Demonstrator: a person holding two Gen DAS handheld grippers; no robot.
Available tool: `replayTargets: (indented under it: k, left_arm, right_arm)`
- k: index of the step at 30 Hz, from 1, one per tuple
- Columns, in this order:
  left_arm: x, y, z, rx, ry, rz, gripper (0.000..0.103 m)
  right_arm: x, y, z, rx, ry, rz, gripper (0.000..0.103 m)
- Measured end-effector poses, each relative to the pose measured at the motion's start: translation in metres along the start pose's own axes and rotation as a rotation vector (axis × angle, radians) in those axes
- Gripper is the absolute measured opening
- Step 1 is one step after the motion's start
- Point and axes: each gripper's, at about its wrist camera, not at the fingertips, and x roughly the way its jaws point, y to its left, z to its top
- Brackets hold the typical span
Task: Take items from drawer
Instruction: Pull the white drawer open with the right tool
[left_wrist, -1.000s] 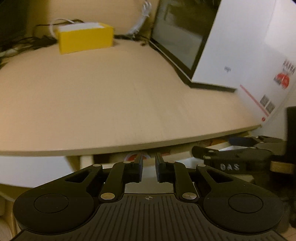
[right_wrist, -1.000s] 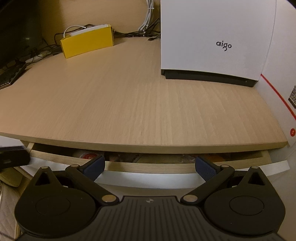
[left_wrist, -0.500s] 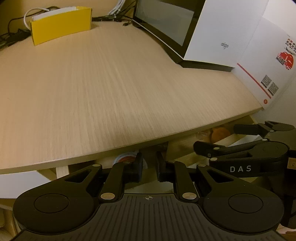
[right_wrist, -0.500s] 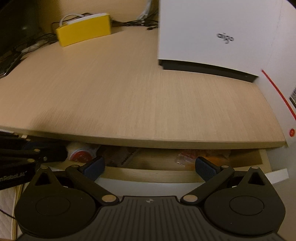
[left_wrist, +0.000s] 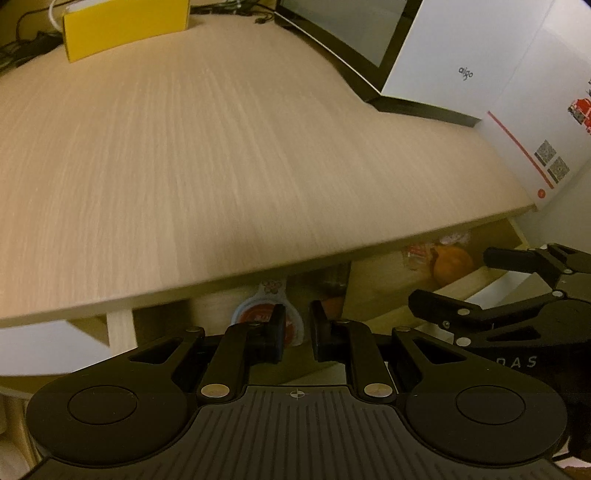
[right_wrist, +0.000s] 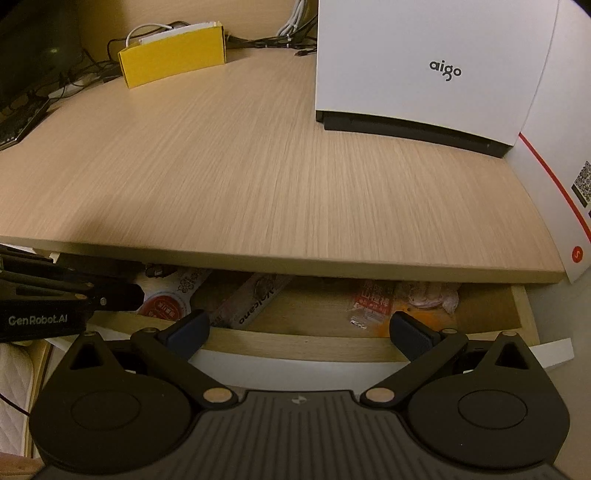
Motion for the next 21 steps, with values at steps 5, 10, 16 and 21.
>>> replayTargets:
  k: [5, 10, 16, 21]
  left_arm:
    - [-0.011, -0.006, -0.014, 0.011, -0.006, 0.021, 0.015]
    - [-0.023, -0.011, -0.029, 0.010, -0.013, 0.040, 0.015]
    - [-0.033, -0.017, -0.046, 0.000, -0.008, 0.054, 0.015]
    - [-0.042, -0.025, -0.066, -0.006, -0.011, 0.064, 0.015]
  right_arm:
    - [-0.005, -0.004, 0.000, 0.007, -0.005, 0.000, 0.103]
    - [0.004, -0.007, -0.002, -0.010, 0.023, -0.025, 0.103]
    - [0.000, -0.014, -0.024, 0.023, 0.041, 0.018, 0.103]
    - [-0.010, -0.012, -0.042, 0.002, 0.026, 0.031, 0.103]
